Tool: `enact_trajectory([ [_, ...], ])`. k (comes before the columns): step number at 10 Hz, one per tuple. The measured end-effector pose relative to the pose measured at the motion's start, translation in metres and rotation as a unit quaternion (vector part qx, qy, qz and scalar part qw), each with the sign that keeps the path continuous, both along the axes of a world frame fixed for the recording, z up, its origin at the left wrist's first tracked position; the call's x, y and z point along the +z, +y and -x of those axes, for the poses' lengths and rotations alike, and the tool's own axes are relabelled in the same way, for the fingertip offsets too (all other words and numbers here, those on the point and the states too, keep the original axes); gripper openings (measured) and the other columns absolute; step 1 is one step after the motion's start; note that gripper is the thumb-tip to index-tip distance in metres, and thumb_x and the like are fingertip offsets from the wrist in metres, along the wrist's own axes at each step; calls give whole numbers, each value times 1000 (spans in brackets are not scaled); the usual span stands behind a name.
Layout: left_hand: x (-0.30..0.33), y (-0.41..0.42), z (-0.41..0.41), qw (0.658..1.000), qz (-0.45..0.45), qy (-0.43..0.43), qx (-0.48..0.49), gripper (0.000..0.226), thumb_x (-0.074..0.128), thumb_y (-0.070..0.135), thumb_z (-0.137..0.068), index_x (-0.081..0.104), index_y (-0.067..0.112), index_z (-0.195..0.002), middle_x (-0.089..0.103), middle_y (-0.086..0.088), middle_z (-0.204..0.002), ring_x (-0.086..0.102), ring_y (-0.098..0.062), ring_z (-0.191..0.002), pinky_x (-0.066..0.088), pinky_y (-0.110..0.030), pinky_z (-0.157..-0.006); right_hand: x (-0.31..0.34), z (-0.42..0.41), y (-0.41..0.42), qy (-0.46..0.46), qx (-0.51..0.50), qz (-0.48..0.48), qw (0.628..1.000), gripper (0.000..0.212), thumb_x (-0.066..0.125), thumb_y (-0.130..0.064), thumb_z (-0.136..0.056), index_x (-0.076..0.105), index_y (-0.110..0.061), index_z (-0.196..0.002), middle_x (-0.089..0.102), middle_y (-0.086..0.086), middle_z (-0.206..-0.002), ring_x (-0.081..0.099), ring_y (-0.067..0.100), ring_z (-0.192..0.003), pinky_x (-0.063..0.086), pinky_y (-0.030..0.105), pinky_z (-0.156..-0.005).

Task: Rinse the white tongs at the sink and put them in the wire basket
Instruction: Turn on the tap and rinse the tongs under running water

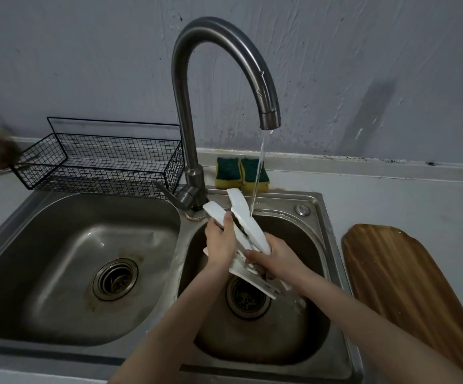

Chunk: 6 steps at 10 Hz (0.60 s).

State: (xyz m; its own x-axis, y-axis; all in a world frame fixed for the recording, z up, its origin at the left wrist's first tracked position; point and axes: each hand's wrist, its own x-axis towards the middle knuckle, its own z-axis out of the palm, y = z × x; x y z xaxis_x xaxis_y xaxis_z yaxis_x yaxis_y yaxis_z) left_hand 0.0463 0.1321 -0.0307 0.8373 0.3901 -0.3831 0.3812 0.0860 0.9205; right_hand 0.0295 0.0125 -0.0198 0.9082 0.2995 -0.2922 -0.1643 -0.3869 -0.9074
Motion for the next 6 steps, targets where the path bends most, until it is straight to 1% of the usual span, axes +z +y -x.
enact_trajectory([
  [1, 6, 0, -3, 977, 207, 46, 5, 47, 41, 30, -96, 44, 0, -132, 63, -14, -105, 62, -22, -88, 53, -34, -80, -3, 1, 3, -9, 10, -6, 1000, 20, 57, -23, -89, 52, -9, -103, 58, 0, -65, 46, 1, -34, 37, 14, -37],
  [2, 18, -1, 4, 946, 317, 36, -48, 52, 33, 30, -98, 37, -2, -138, 59, -4, -89, 59, -14, -77, 56, -22, -68, -1, 0, 4, -8, 15, -3, 1000, 31, 50, -31, -92, 52, -7, -110, 56, -1, -62, 49, -1, -35, 39, 14, -40],
  [3, 22, -4, 7, 946, 312, 53, -75, 52, 35, 31, -97, 36, 1, -140, 64, -10, -108, 63, -25, -98, 43, -34, -100, -1, -1, 4, -24, 38, 22, 999, 38, 44, -36, -94, 54, -4, -112, 56, -3, -61, 54, 2, -45, 43, 17, -49],
  [4, 11, -1, 1, 942, 320, 70, -74, 55, 47, 33, -93, 40, 5, -140, 62, -15, -117, 58, -31, -112, 41, -43, -100, -1, -2, 4, -10, 18, 16, 1000, 40, 44, -41, -93, 57, -6, -108, 58, -4, -66, 56, 5, -54, 47, 24, -59],
  [5, 3, 5, -1, 941, 325, 64, -71, 54, 55, 31, -89, 45, 3, -134, 61, -19, -115, 59, -29, -107, 44, -46, -100, -4, -7, 2, 4, -19, 22, 1000, 39, 47, -43, -91, 58, -12, -112, 65, -3, -87, 64, 10, -80, 52, 32, -78],
  [6, -1, 9, -1, 945, 314, 45, -76, 50, 56, 26, -89, 47, 0, -131, 62, -19, -115, 61, -30, -103, 50, -45, -92, -3, -11, -2, 14, -34, 45, 998, 40, 51, -41, -90, 56, -9, -114, 65, 5, -99, 63, 17, -88, 52, 30, -78],
])
